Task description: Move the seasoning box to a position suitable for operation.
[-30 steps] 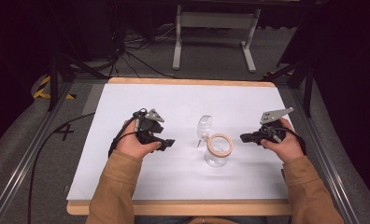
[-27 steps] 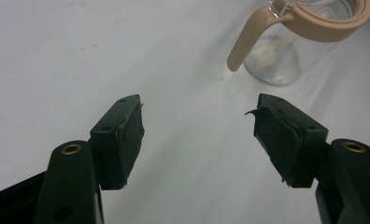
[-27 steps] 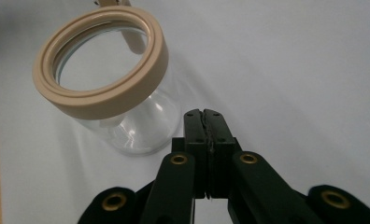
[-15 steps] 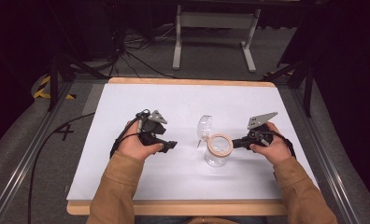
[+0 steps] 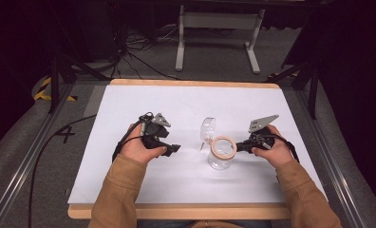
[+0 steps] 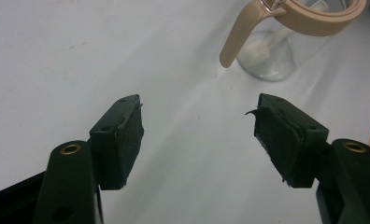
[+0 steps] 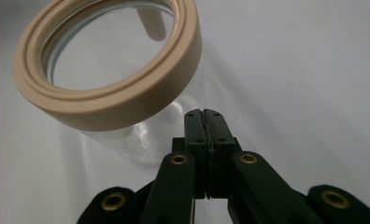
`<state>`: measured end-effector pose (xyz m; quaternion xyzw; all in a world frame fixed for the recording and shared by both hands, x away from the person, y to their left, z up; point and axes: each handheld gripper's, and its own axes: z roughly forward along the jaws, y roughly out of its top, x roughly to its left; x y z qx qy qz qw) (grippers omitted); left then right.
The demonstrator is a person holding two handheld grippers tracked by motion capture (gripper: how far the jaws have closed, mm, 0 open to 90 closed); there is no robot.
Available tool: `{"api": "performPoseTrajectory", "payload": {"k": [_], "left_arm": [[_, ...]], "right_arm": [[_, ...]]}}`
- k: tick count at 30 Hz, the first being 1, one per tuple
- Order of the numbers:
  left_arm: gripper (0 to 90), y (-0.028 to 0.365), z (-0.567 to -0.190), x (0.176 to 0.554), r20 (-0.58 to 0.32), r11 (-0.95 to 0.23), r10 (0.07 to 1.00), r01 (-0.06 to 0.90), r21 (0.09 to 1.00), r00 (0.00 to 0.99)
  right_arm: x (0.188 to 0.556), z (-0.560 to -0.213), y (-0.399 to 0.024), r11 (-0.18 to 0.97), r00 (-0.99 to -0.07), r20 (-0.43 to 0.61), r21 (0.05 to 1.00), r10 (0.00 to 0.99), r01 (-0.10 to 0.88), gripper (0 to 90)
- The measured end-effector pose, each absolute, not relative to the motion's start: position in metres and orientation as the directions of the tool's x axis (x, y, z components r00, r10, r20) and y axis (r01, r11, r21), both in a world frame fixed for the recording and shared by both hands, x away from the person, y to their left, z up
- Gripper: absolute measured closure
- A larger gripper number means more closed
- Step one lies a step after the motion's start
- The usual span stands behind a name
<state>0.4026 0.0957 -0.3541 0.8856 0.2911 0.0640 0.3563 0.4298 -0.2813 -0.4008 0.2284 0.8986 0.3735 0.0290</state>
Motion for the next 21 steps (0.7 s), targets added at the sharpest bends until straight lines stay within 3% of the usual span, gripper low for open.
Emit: {"api": "performPoseTrajectory", "payload": {"k": [9, 21], "left_arm": [[46.8, 0.092, -0.355, 0.401, -0.095, -0.625, 0.502, 0.437, 0.646, 0.859], [85.4, 0.088, -0.352, 0.403, -0.180, -0.625, 0.473, 0.473, 0.621, 0.862]], "right_arm": [[0.427, -0.401, -0.279, 0.633, -0.898, 0.107, 0.674, 0.426, 0.380, 90.0], [0.418, -0.401, -0.276, 0.652, -0.903, 0.106, 0.657, 0.416, 0.377, 90.0]]}}
